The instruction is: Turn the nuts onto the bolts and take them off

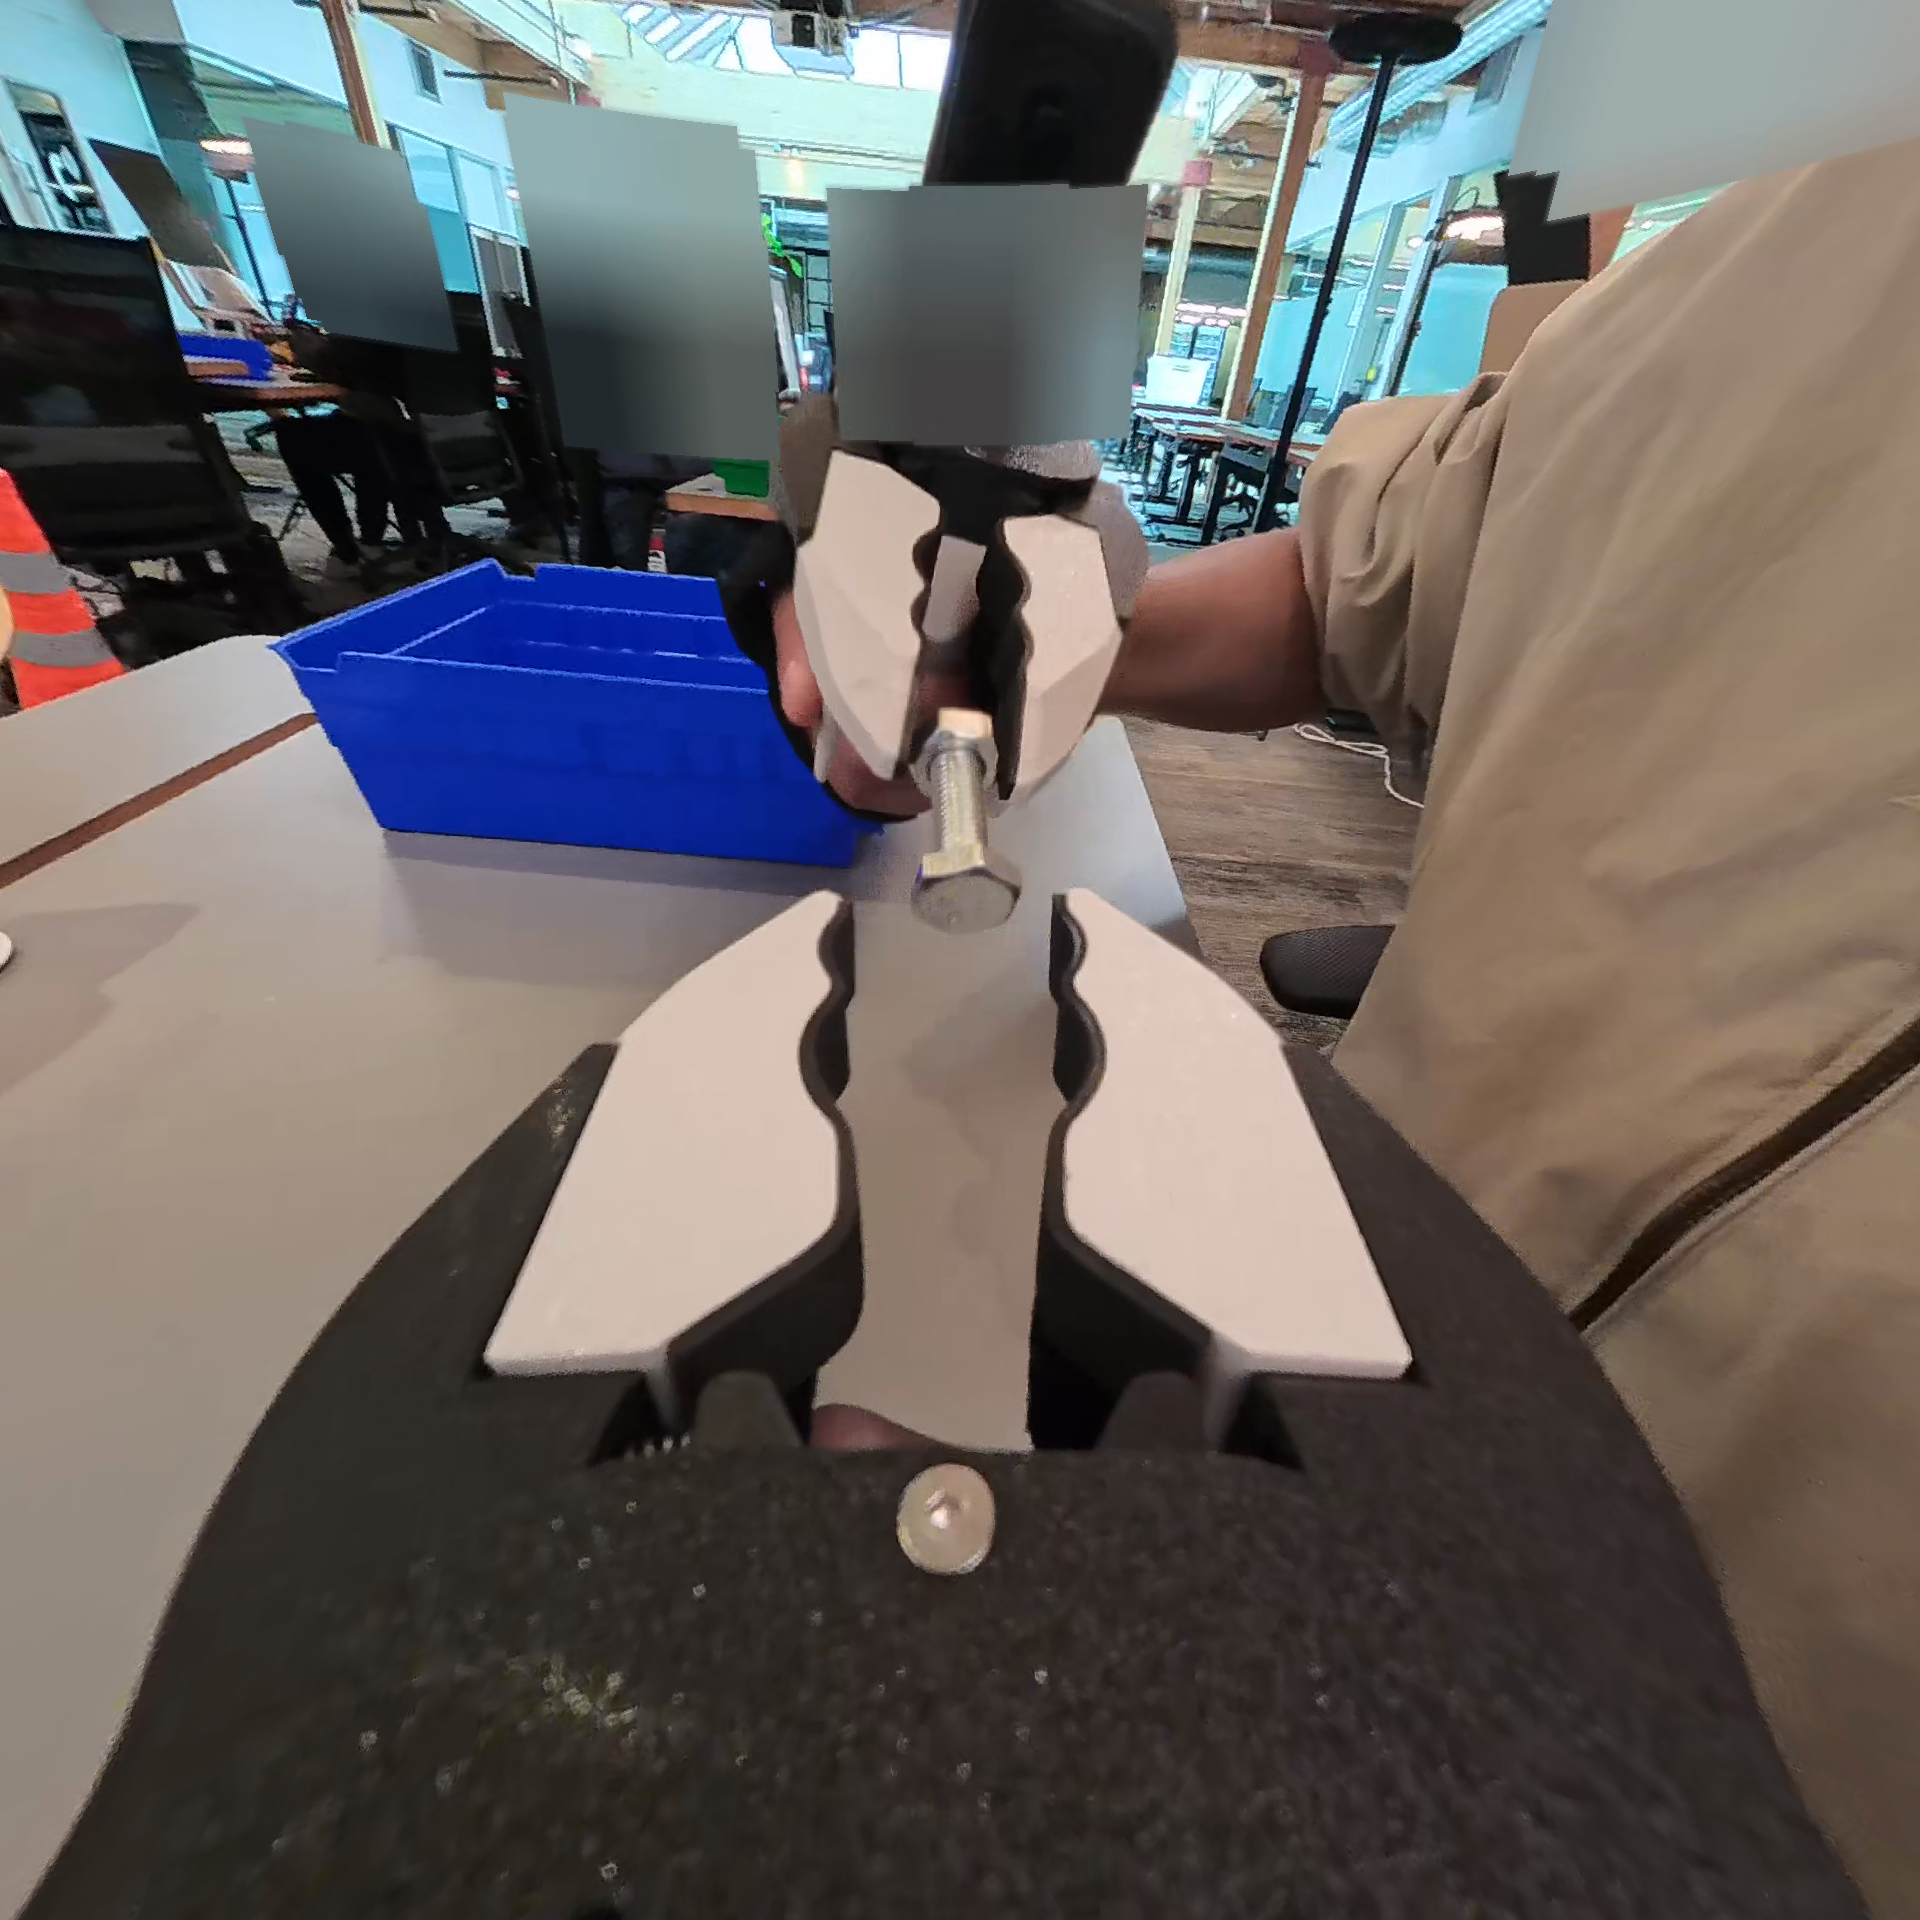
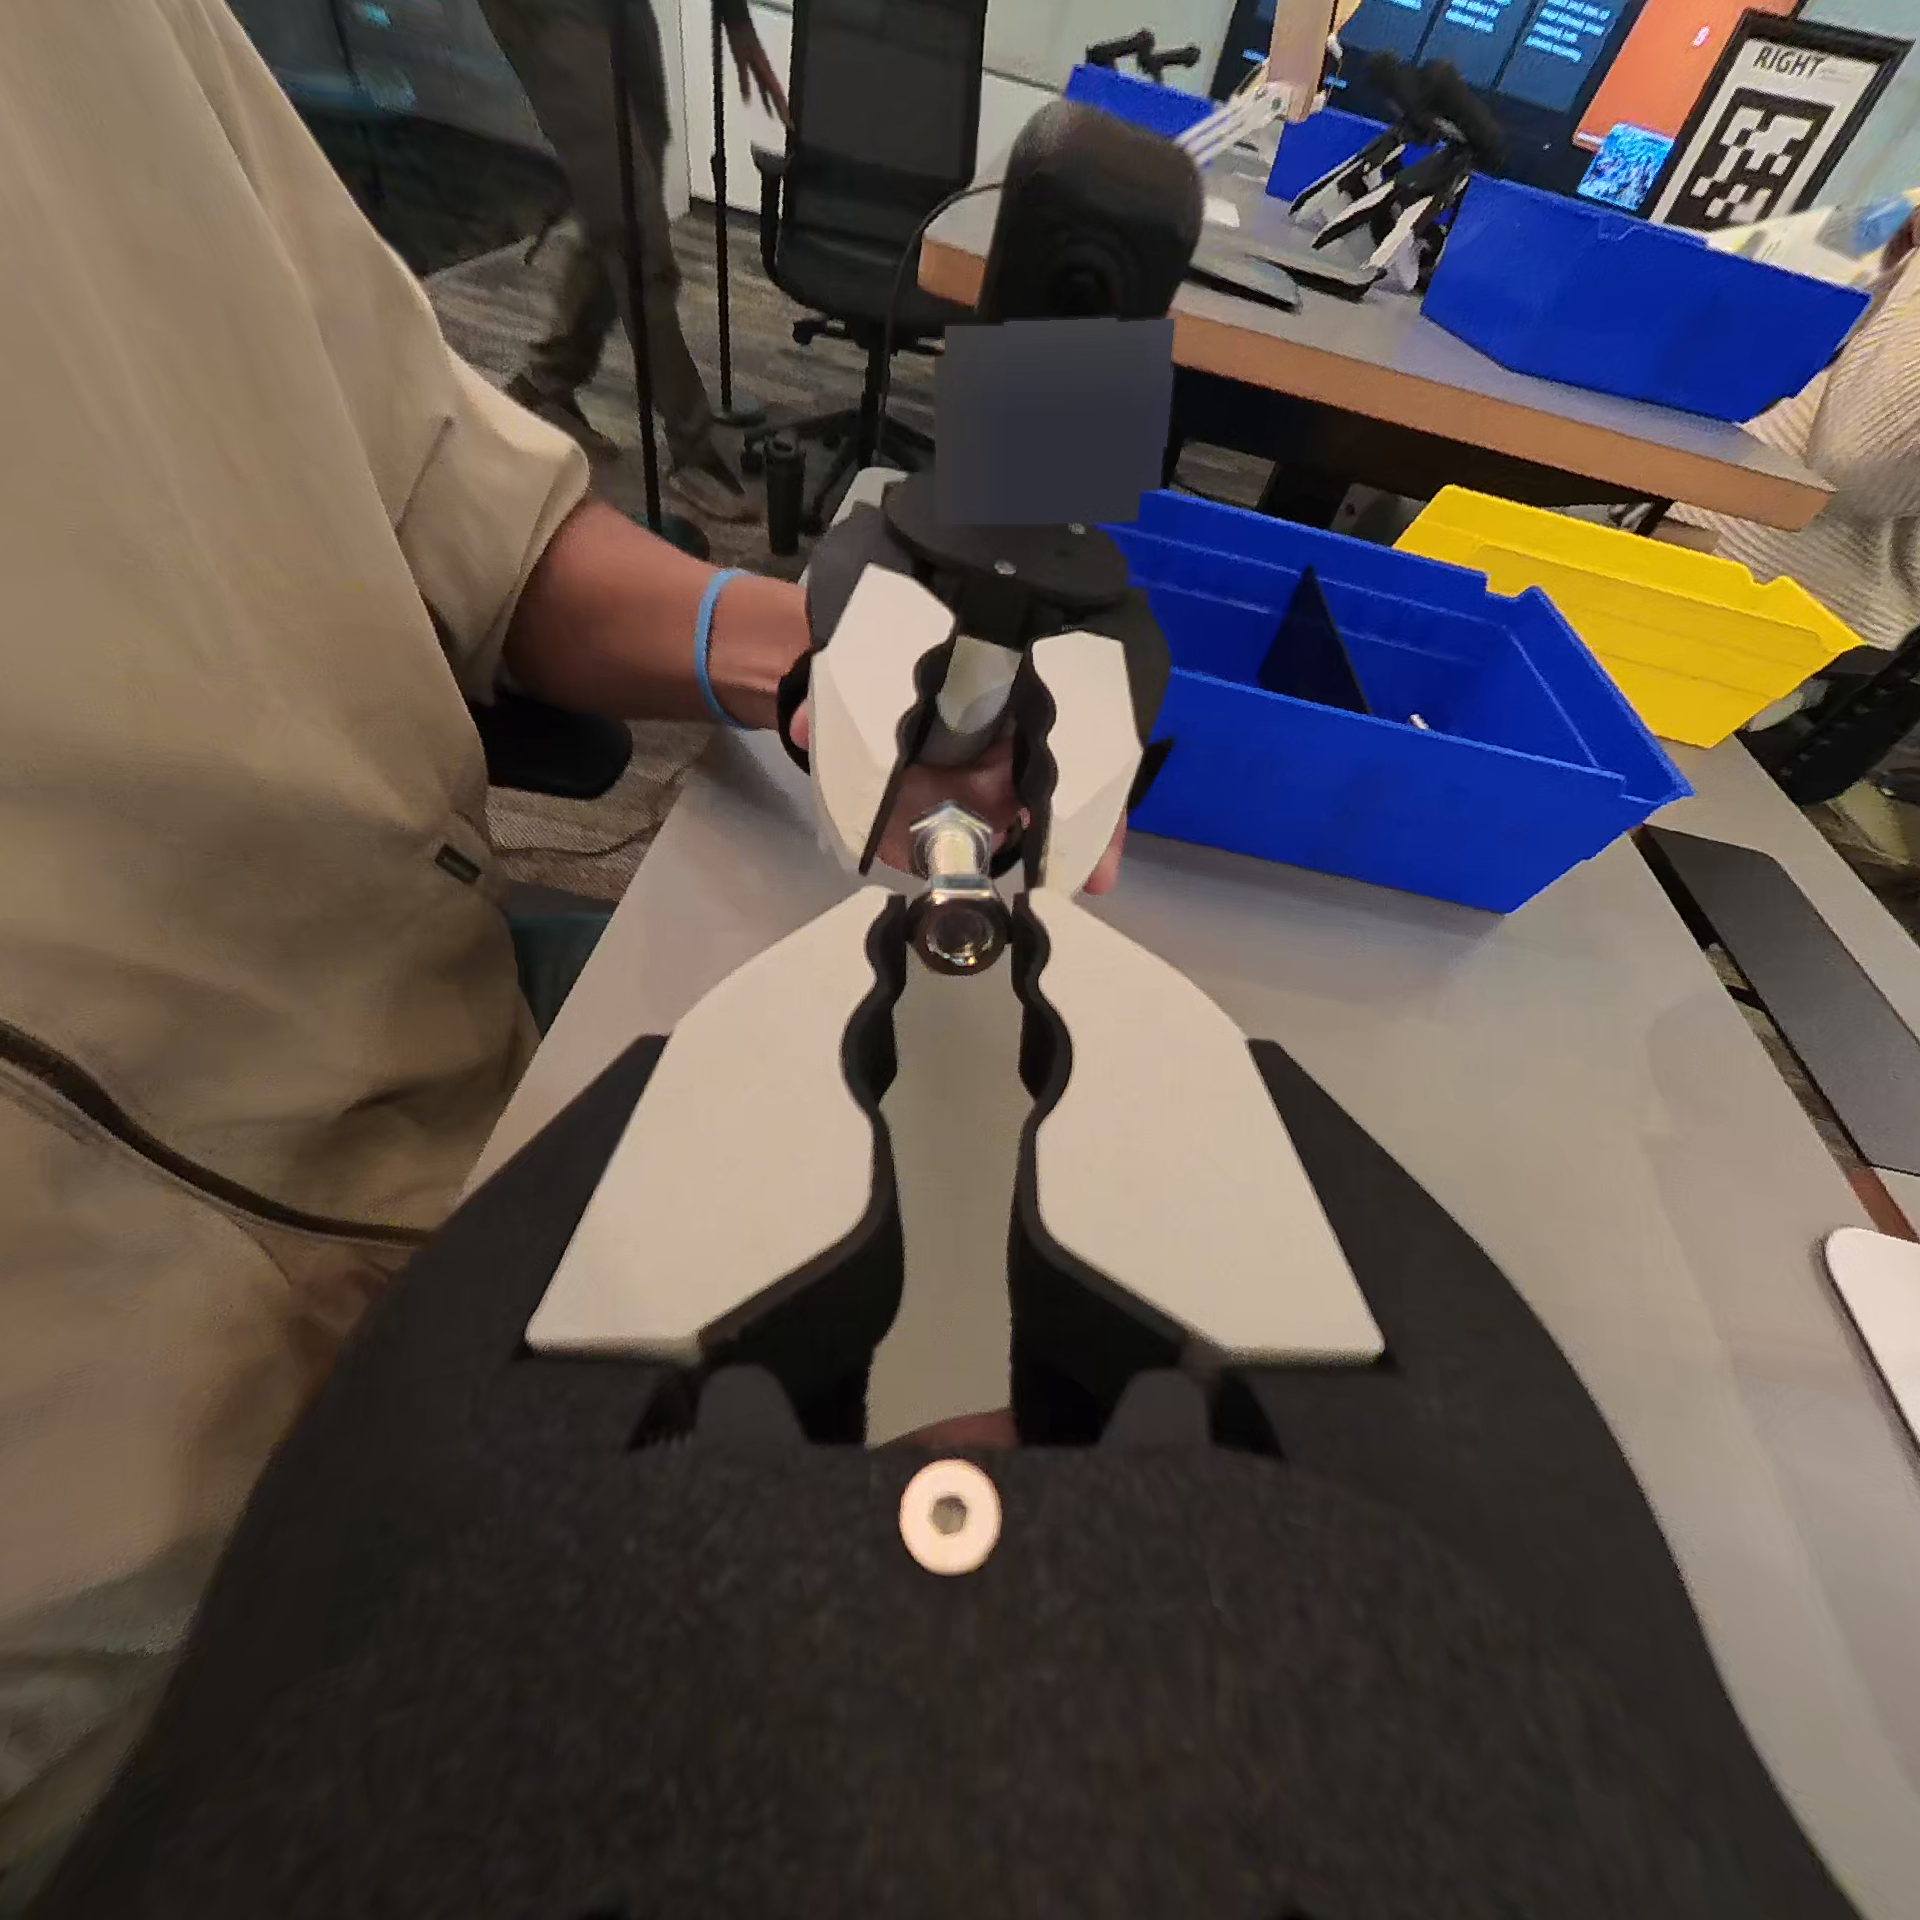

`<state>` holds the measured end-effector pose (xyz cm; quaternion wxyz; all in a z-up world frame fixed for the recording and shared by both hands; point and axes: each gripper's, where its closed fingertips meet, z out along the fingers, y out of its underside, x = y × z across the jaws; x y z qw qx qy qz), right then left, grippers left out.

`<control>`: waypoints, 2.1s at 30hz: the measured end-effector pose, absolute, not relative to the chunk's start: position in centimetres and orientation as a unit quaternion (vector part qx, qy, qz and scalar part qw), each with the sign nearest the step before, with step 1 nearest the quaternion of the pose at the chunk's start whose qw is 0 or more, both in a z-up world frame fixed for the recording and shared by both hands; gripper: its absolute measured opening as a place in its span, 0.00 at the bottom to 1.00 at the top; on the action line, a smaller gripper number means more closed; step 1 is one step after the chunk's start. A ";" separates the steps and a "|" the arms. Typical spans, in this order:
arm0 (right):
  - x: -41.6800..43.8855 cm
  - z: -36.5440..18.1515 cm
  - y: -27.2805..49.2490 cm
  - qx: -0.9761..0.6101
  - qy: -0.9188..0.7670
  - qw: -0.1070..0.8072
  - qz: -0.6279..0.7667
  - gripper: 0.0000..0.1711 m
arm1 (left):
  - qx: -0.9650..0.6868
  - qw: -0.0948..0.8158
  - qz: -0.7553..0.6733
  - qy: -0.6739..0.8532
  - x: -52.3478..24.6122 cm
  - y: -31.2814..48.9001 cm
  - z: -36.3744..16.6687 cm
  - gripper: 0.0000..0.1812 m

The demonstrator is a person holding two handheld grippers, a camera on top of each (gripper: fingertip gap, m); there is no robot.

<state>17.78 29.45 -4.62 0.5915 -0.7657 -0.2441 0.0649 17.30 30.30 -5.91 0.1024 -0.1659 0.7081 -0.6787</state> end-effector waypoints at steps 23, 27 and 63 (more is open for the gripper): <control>16.8 -4.3 29.1 -0.737 -0.054 0.613 0.278 0.14 | -0.116 0.224 -0.618 0.744 16.5 30.0 -5.5 0.10; 17.4 -4.1 28.4 -0.746 -0.200 0.634 0.034 0.22 | -0.131 0.161 -0.647 0.734 16.2 29.7 -5.8 0.10; 15.6 -5.2 28.5 -0.688 -0.402 0.569 -0.202 0.11 | -0.122 0.055 -0.677 0.724 15.1 28.8 -6.1 0.10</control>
